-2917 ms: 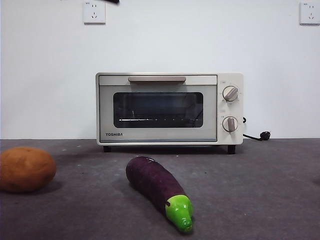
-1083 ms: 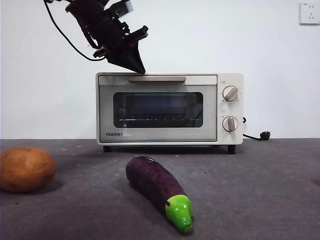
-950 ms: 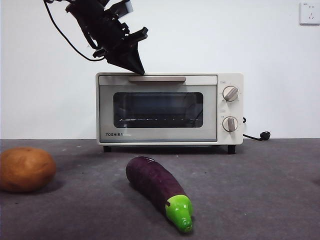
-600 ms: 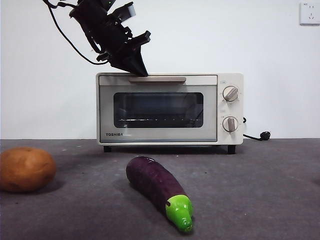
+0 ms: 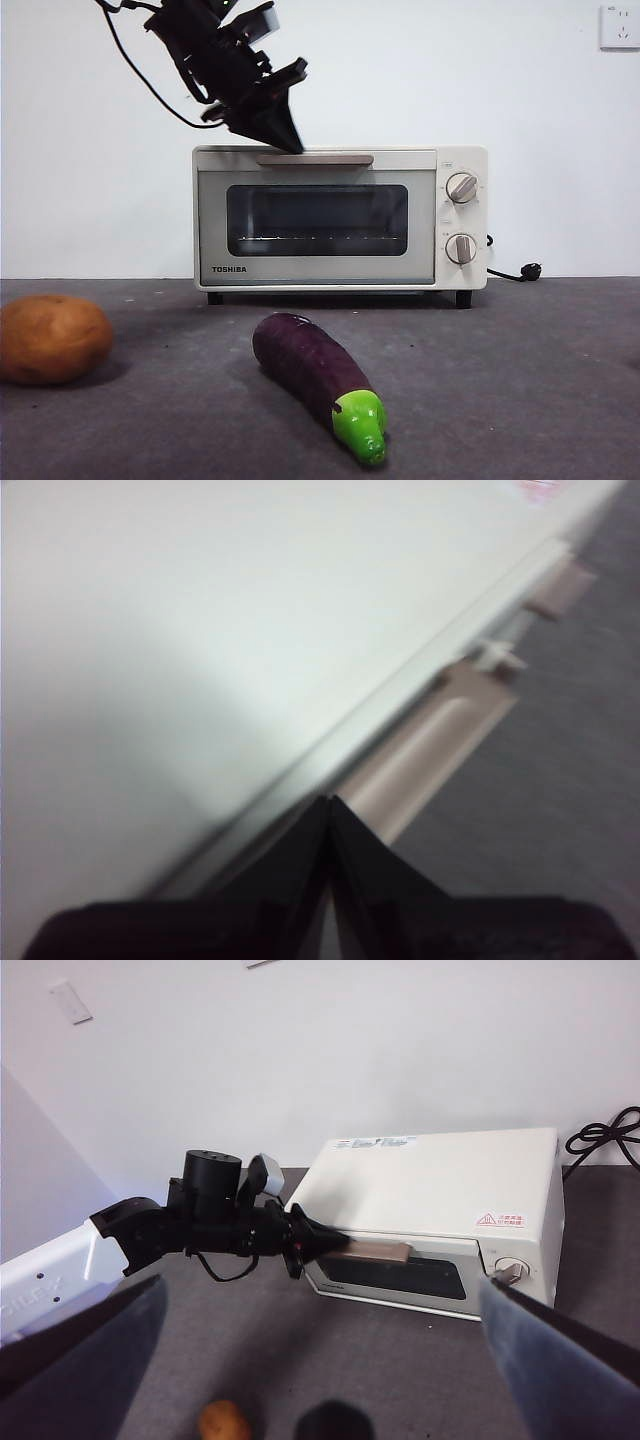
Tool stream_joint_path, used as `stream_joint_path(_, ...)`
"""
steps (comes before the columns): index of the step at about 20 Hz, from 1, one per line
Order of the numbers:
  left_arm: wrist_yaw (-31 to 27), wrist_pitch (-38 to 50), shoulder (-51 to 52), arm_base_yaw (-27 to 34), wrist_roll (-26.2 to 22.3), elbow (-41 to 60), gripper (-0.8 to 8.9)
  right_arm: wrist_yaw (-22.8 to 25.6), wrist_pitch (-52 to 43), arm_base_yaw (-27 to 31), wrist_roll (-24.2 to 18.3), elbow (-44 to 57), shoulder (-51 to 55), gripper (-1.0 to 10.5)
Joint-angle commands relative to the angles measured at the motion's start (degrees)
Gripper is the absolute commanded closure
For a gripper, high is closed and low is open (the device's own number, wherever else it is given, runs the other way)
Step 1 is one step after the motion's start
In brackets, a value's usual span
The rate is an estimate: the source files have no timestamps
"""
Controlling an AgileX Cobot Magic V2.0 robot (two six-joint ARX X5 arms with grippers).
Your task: Take the eggplant from the table,put the eggplant in the oven
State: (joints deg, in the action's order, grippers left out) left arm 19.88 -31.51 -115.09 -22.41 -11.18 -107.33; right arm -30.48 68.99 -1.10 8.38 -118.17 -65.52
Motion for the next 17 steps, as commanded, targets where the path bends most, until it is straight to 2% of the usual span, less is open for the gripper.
stream_joint_path(1, 1.8, -5.4, -3.0, -1.5, -1.1, 2.1, 8.20, -0.2, -0.3, -0.1, 0.2, -0.2, 0.2, 3.5)
stream_joint_path(17, 3.1, -13.6, -3.0, -9.1, -1.0, 2.1, 8.19, -0.2, 0.0, -0.1, 0.2, -0.2, 0.1, 3.5)
